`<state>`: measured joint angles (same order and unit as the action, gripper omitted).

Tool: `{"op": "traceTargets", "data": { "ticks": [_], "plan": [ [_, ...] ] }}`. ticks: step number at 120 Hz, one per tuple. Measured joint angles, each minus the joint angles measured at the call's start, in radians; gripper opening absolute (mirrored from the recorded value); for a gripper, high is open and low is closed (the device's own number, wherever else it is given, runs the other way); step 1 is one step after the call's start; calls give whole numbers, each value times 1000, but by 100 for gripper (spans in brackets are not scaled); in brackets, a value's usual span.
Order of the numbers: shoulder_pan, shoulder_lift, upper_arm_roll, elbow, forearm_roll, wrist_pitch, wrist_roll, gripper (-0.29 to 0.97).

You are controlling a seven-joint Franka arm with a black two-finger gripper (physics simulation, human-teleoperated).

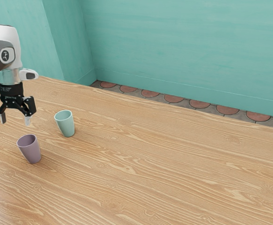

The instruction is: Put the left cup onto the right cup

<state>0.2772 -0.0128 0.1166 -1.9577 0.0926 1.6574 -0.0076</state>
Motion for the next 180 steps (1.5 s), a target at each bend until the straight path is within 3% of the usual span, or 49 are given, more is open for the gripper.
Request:
{"op": "traceTargets", "data": {
  "ticks": [79,180],
  "plan": [
    [119,110,2,-72,-5,163,182,68],
    [126,208,4,-67,-23,421,405,68]
  ]
}}
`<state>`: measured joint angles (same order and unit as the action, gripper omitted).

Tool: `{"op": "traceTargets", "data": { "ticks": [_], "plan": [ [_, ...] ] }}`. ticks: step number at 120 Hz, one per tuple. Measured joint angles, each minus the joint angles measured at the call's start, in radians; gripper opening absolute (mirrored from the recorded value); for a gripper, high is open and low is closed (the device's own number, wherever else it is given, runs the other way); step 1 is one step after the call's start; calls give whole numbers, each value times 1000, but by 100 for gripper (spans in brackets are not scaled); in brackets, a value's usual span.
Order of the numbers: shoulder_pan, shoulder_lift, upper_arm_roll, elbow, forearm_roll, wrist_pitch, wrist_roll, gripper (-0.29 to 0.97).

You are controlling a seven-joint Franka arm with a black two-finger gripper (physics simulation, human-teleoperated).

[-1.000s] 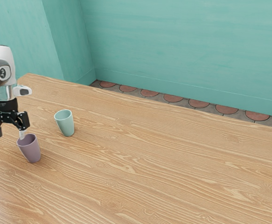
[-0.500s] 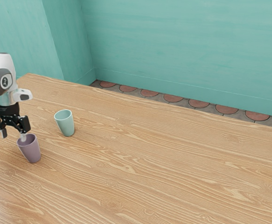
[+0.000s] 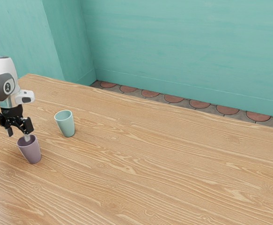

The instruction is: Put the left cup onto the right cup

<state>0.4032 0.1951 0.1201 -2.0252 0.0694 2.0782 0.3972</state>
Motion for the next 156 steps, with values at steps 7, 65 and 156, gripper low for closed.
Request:
{"op": "traceTargets", "data": {
  "ticks": [7,65,156],
  "plan": [
    [0,5,1,0,-1,5,9,68],
    [14,44,4,-1,-5,54,59,68],
    [20,69,5,-3,-50,95,89,33]
  ]
}}
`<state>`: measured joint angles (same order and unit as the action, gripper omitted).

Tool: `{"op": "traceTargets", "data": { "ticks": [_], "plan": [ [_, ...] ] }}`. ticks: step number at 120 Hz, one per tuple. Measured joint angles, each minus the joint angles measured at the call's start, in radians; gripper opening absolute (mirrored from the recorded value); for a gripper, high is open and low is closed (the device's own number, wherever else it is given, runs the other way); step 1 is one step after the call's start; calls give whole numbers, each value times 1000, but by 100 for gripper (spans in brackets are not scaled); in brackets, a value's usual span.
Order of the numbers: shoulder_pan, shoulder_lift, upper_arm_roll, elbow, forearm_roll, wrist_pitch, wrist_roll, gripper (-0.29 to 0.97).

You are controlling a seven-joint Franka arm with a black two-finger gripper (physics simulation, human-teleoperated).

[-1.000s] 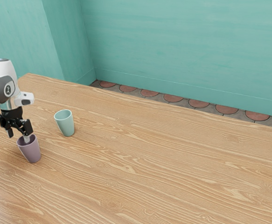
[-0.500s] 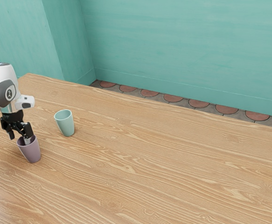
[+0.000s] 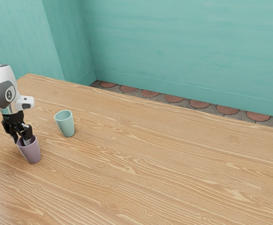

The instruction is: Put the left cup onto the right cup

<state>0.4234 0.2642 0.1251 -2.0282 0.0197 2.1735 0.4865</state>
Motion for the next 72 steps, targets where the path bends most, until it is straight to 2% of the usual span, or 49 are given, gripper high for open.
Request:
{"op": "traceTargets", "data": {
  "ticks": [44,72],
  "plan": [
    [-3,-1,-1,3,-1,1,6,1],
    [-7,-1,-1,5,-1,4,-1,-7]
  ]
}}
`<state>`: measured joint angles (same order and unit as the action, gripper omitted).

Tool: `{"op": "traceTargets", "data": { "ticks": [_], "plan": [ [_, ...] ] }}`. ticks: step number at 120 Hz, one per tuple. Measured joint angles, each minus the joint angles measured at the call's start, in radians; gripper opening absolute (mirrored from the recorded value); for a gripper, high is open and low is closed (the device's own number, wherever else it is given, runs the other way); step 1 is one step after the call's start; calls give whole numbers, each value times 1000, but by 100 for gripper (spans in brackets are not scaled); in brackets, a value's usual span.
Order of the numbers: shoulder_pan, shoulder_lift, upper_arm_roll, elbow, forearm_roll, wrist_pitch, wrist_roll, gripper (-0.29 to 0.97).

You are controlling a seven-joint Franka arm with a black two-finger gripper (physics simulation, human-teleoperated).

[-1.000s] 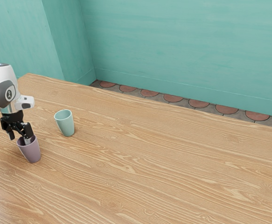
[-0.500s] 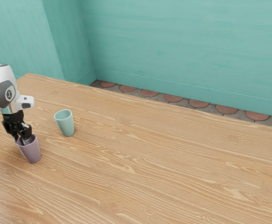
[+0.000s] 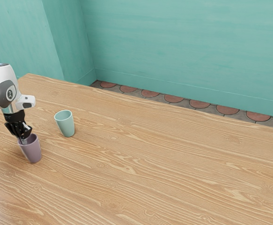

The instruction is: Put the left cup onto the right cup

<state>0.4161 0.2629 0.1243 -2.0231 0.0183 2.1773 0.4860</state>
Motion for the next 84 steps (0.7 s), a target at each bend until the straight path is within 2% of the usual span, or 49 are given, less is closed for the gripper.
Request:
{"op": "traceTargets", "data": {
  "ticks": [44,84],
  "plan": [
    [-13,-16,0,5,-1,10,-53,-10],
    [-33,-108,-1,5,0,10,-101,-10]
  ]
}}
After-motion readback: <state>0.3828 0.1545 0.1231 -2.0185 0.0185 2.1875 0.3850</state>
